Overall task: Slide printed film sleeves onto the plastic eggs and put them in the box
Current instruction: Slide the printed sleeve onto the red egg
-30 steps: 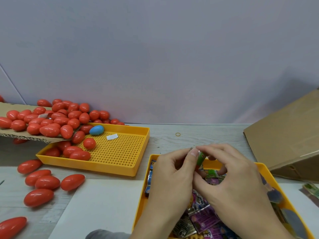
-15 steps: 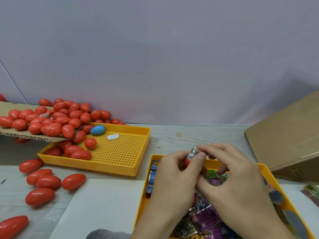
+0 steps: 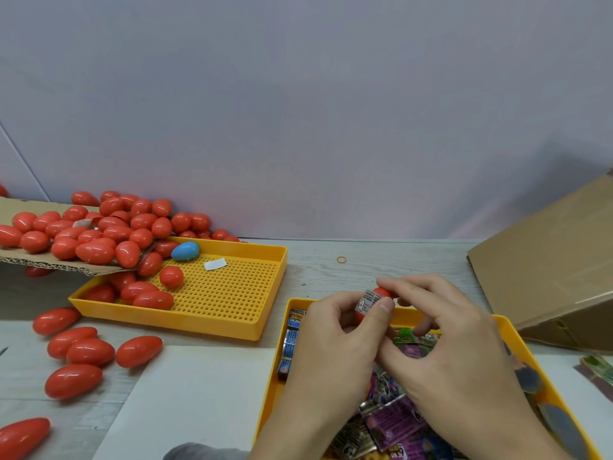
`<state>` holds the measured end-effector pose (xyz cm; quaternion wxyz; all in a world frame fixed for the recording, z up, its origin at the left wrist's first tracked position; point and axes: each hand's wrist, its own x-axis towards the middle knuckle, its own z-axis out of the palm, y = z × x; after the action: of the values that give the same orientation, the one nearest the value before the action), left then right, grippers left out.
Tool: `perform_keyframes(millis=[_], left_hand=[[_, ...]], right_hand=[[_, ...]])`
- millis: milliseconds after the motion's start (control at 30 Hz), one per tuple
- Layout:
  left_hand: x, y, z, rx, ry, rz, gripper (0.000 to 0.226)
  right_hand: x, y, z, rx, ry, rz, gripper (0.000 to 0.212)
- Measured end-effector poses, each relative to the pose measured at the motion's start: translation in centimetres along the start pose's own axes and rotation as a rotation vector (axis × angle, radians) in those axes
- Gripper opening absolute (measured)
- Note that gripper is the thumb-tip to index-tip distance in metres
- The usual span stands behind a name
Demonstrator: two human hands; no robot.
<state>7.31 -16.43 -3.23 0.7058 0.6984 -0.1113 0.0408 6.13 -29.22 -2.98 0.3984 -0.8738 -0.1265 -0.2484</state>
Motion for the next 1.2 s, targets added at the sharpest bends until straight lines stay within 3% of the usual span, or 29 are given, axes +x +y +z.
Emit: perform_keyframes(millis=[267,433,633,867,1067,1200], left_hand=[[0.20,0.01,-0.23,0.054,-0.002,0.027,0.024],[0.41,-0.05,-0.15,-0.210,-0.018,-0.147,0.031],[0.61,0.02,-0.35,-0.350,0.011,-0.271,0.031],[0.57,0.16,-0.28,-0.389,0.015,-0.279,0.037],[0.55,0.39,-0.14,-0.562,0.000,-0.319,0.041],[0.64,-0.09,-0.12,-0.469,0.052,-0.291,0.038]], right_hand=[[-0.04,0.24,-0.15,0.039,-0.044,-0.021,0.047],[-0.05,0.33,-0.04,0.079,-0.034,-0.014,0.049],[0.07,-0.19,-0.14,0.085,-0.055,-0.065,0.046],[-0.08,0.31,0.08,0.105,-0.068,-0.066,0.057],[-0.34,0.19,0.35,0.243,-0.043,0.028,0.053],[-0.16,0.04,0.23,0.248,-0.039,0.024,0.042]])
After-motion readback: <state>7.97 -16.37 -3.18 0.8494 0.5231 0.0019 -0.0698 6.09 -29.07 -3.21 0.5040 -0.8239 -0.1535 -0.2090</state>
